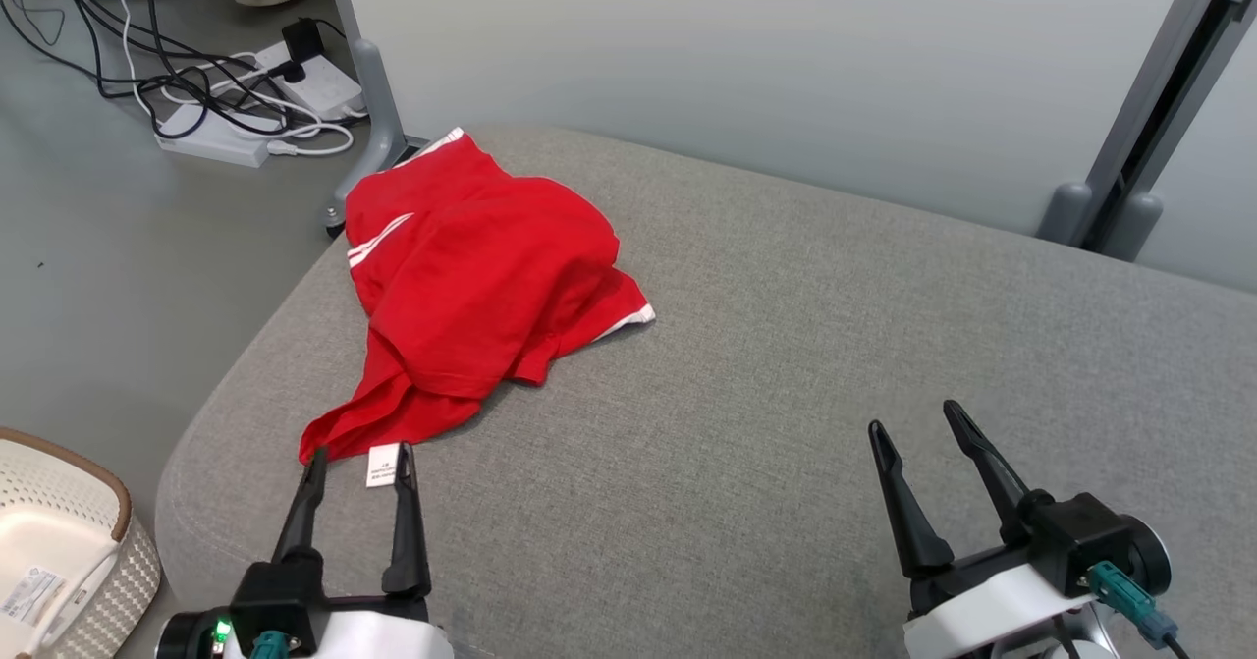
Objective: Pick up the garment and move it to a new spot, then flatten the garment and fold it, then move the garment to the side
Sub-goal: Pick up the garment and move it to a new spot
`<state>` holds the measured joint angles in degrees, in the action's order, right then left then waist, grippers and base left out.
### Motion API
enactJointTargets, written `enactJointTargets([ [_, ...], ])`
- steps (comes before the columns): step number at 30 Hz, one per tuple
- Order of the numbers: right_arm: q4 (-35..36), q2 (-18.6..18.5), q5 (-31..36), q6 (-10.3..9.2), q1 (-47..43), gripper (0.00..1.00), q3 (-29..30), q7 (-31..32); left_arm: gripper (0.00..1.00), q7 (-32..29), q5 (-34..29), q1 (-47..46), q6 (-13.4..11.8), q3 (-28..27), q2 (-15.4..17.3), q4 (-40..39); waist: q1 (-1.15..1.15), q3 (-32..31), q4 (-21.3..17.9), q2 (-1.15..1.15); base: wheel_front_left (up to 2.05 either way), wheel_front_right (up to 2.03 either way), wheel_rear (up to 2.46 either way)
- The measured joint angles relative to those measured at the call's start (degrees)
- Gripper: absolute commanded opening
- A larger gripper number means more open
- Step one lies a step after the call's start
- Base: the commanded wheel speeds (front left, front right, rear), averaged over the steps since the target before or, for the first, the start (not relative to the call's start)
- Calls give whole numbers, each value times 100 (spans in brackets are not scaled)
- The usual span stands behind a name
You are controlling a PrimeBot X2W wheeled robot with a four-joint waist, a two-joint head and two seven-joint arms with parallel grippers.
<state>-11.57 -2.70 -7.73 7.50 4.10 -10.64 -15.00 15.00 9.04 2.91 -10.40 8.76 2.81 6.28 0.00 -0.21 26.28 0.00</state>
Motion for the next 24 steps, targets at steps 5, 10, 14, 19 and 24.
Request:
enactJointTargets([
  [5,82,2,255,0,152,100,102,0,100,0,3,-88,30,-68,-1,74,0,269,-60,0,0,0,0],
  [10,191,1,642,0,438,100,312,-1,100,0,-105,-555,241,-84,0,370,0,754,-157,0,0,0,0],
  [14,318,-85,816,0,634,100,379,-4,100,0,-259,-1139,544,-89,143,597,0,1200,-260,0,0,0,0],
  [19,490,-232,879,0,861,100,500,-13,100,0,-313,-2028,940,-105,438,1135,0,1732,-400,0,0,0,0],
  [24,569,-327,910,0,1005,100,464,-13,100,-318,-171,-3002,1243,-207,750,1833,0,2127,-570,0,0,0,0],
])
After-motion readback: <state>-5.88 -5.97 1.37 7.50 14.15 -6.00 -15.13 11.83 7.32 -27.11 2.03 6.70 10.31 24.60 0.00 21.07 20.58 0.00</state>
